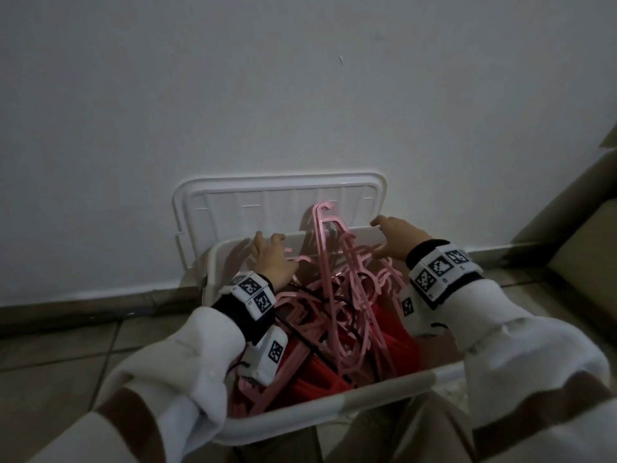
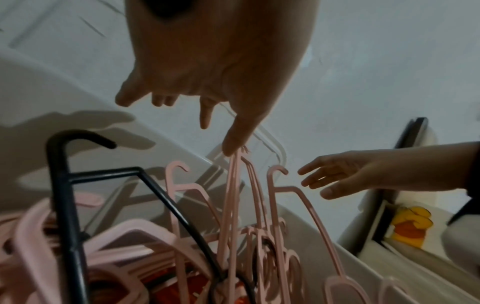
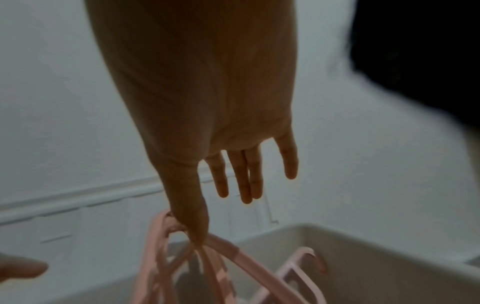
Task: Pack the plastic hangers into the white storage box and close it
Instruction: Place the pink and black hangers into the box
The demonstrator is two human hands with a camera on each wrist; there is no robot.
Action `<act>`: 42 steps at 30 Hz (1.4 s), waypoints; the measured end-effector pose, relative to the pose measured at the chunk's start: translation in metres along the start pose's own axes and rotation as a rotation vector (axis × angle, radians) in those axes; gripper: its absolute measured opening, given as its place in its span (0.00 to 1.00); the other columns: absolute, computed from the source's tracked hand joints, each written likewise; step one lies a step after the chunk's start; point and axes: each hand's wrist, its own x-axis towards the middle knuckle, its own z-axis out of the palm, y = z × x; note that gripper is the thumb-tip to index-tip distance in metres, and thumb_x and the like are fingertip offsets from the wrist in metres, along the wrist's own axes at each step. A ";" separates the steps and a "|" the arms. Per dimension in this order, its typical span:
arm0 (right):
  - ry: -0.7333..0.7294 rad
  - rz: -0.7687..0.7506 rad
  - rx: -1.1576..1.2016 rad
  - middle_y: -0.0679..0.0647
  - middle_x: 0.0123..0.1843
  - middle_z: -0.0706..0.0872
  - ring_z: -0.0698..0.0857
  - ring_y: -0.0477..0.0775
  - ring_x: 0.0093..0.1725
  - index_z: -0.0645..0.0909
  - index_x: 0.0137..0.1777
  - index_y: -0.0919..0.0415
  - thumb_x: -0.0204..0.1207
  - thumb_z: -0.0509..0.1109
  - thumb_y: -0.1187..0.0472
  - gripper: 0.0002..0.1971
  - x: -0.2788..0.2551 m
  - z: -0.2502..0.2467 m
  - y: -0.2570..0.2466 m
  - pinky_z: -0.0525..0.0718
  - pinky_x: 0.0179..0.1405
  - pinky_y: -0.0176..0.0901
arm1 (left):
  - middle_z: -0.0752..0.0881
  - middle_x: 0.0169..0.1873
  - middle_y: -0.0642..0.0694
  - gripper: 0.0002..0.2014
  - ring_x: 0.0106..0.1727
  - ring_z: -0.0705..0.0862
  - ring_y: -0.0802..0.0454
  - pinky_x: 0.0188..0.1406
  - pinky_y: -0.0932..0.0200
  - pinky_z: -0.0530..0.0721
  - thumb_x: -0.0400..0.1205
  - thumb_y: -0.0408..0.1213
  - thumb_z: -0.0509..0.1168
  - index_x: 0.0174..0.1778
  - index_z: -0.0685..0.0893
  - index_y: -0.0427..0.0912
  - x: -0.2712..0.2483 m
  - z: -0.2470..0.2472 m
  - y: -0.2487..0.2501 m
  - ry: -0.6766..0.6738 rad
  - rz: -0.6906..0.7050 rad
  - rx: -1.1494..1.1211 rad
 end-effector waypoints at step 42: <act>-0.033 0.102 0.113 0.65 0.69 0.77 0.77 0.61 0.67 0.72 0.72 0.62 0.75 0.70 0.65 0.24 -0.032 0.025 0.113 0.72 0.63 0.42 | 0.76 0.45 0.49 0.08 0.45 0.75 0.53 0.45 0.63 0.70 0.84 0.38 0.61 0.48 0.82 0.37 0.001 0.022 0.075 0.275 0.608 0.033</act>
